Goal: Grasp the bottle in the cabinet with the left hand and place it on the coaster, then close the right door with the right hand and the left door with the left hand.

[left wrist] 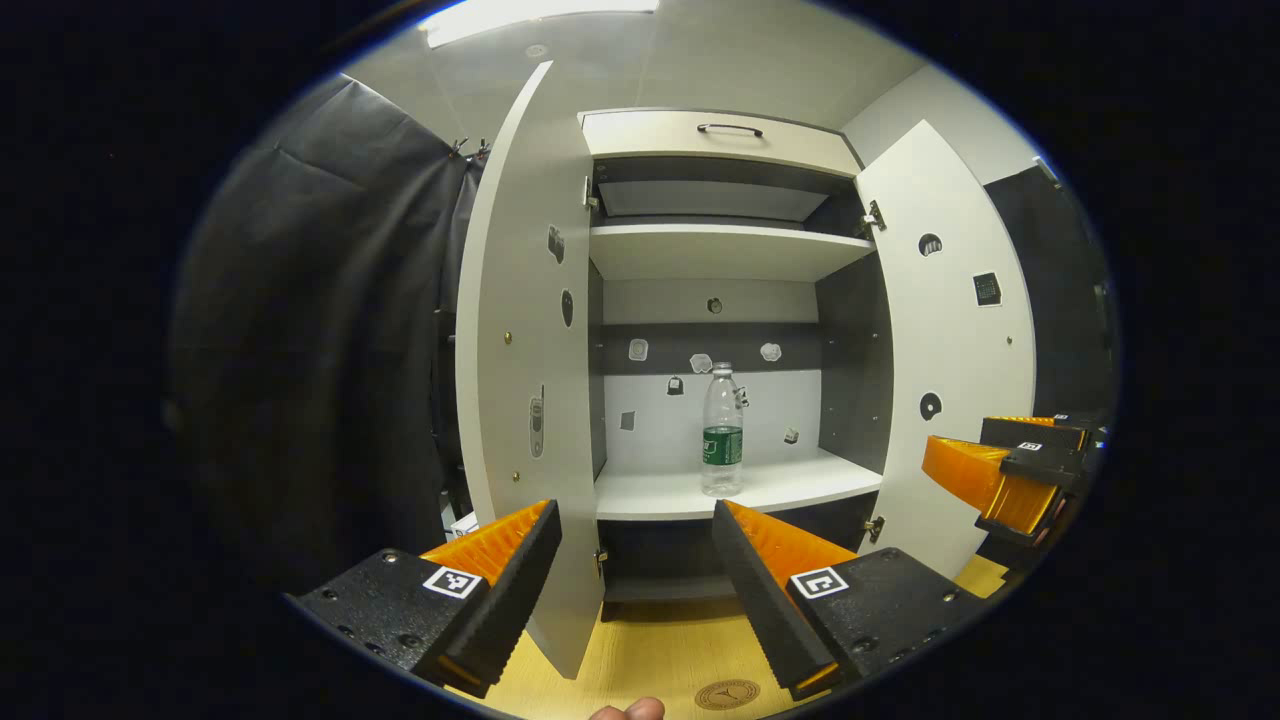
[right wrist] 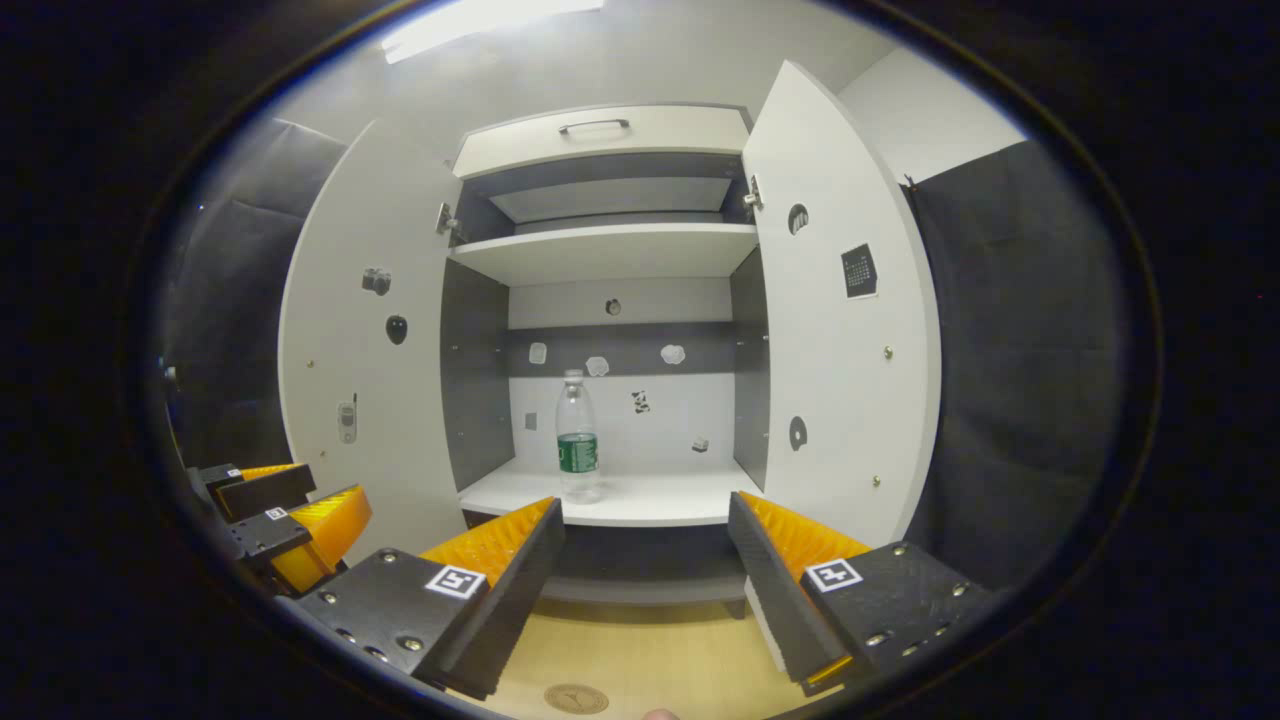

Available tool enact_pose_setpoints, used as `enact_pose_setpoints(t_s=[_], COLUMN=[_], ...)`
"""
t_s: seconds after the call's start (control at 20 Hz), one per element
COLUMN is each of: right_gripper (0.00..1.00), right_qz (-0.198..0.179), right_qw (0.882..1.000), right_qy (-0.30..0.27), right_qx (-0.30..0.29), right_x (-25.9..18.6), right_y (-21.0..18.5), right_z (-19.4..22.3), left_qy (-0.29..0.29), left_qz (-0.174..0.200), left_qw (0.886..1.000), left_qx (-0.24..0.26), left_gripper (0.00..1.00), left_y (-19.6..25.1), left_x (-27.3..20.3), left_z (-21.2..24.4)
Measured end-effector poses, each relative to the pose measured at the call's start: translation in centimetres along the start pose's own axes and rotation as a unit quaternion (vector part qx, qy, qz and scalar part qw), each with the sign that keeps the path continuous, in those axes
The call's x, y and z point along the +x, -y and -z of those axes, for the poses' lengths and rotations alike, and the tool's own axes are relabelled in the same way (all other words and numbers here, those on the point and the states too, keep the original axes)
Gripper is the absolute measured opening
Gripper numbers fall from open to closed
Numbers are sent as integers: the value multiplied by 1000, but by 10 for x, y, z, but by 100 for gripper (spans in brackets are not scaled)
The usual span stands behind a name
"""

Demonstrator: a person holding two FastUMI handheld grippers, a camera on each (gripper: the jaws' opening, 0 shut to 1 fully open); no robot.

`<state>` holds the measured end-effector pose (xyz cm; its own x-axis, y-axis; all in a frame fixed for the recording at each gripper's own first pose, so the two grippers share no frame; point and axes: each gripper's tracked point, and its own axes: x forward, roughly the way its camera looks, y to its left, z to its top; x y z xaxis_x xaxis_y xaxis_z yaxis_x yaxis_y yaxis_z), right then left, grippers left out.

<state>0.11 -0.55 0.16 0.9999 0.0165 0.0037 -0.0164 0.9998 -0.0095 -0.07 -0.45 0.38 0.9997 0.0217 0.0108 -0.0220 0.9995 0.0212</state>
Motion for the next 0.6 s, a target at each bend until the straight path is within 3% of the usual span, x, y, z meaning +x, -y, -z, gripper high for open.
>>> enact_pose_setpoints(t_s=[0.6], right_gripper=[100], right_qz=[5], right_qw=[1000], right_qy=[-6], right_qx=[-2], right_x=[7], right_y=[7], right_z=[5], left_qy=[-6], left_qz=[6], left_qw=[1000], left_qx=[3], left_gripper=[96], left_y=[8], left_x=[17], left_z=[5])
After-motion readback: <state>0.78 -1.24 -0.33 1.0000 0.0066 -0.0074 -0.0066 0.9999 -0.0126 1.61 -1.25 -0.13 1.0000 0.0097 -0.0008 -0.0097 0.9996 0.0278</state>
